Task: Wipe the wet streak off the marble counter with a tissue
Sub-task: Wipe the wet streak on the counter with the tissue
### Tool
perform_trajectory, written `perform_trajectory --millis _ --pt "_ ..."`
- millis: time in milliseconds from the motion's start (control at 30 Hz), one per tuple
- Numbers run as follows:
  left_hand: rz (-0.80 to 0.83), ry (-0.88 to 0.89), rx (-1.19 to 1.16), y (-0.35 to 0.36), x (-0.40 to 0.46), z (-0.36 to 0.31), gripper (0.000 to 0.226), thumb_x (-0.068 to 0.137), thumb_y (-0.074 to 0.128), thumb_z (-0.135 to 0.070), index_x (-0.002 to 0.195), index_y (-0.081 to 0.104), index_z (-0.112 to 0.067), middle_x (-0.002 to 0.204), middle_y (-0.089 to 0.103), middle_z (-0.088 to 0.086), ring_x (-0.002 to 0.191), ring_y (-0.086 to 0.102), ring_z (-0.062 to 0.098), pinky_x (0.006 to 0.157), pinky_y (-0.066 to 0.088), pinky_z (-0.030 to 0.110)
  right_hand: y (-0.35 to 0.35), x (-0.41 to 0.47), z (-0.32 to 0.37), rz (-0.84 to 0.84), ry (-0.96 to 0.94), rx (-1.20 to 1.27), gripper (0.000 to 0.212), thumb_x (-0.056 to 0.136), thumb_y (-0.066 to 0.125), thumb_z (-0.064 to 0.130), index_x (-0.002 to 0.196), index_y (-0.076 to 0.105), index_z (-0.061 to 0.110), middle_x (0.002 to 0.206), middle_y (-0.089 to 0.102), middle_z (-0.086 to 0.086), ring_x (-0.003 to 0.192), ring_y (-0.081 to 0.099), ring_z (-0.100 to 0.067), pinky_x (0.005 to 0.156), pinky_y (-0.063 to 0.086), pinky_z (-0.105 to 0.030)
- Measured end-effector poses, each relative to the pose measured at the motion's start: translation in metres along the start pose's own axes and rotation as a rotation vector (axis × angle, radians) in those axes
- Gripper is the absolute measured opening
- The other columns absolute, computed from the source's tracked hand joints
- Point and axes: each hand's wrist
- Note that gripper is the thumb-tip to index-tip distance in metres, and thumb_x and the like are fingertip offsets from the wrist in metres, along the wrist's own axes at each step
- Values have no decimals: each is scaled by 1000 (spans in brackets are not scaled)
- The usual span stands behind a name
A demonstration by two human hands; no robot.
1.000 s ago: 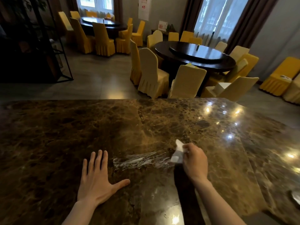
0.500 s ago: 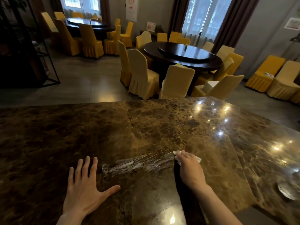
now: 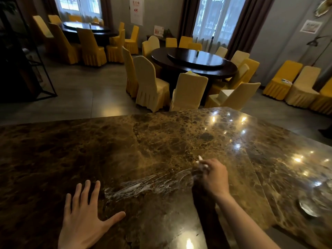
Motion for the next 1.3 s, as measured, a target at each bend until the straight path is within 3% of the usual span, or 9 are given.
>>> perform_trajectory --millis 100,233,367,500,633,733,867,1200,1300 --pt "13 -3 -4 -2 0 -2 147 38 -2 -118 151 -36 -30 171 -28 1 157 -30 23 131 -14 53 4 17 -17 172 123 -145 33 92 63 3 121 72 15 113 67 1 100 60 -18 85 52 -34" --pt "18 -5 -2 -4 0 -3 147 38 -3 -117 151 -35 -29 172 -27 1 157 -28 23 131 -13 53 23 -5 -15 302 -48 -339 41 93 52 -1 129 61 15 137 60 -5 130 50 -31 105 44 -41" --pt "39 -10 25 -7 -2 -4 147 37 -7 -116 151 -37 -28 171 -29 2 157 -29 24 131 -13 53 40 -36 -1 309 -235 -320 65 93 58 -1 153 39 16 162 33 -4 151 25 -20 121 25 -34" --pt "41 -8 11 -10 -3 -6 151 33 -9 -116 153 -33 -27 172 -26 2 158 -27 24 131 -12 53 46 -48 32 411 -441 -131 58 88 64 -1 143 55 19 152 51 0 143 41 -17 119 34 -34" --pt "46 -7 14 -11 -3 -7 151 33 -8 -116 153 -33 -27 172 -26 2 158 -27 25 131 -13 53 37 -37 39 283 -257 115 57 77 69 -10 125 71 21 132 65 2 122 59 -14 105 46 -29" --pt "39 -3 17 -9 -4 -5 148 37 -6 -116 152 -34 -28 171 -28 2 157 -28 24 131 -14 53 20 -16 16 79 -10 -7 48 78 67 -10 120 72 15 117 60 -5 105 59 -24 86 49 -31" --pt "31 0 -2 -5 -2 -2 146 40 -1 -118 152 -35 -30 171 -28 1 157 -30 23 131 -14 53 16 -19 -6 151 42 -323 48 80 63 -8 121 72 16 105 63 -2 103 54 -26 74 50 -39" --pt "31 1 10 -9 -4 -5 148 37 -6 -117 152 -34 -29 172 -27 2 157 -29 24 131 -14 53 54 -65 66 316 -215 42 27 90 70 12 114 76 25 97 72 8 90 59 -13 74 45 -25" --pt "36 -1 5 -10 -4 -5 148 36 -6 -117 152 -34 -29 171 -28 1 157 -30 24 131 -14 53 42 -46 58 155 -114 121 25 88 69 5 107 77 20 94 73 5 86 62 -14 72 43 -23"
Point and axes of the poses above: each hand's wrist, its own x-axis towards the middle knuckle, its own y-axis out of the palm, z = x × y
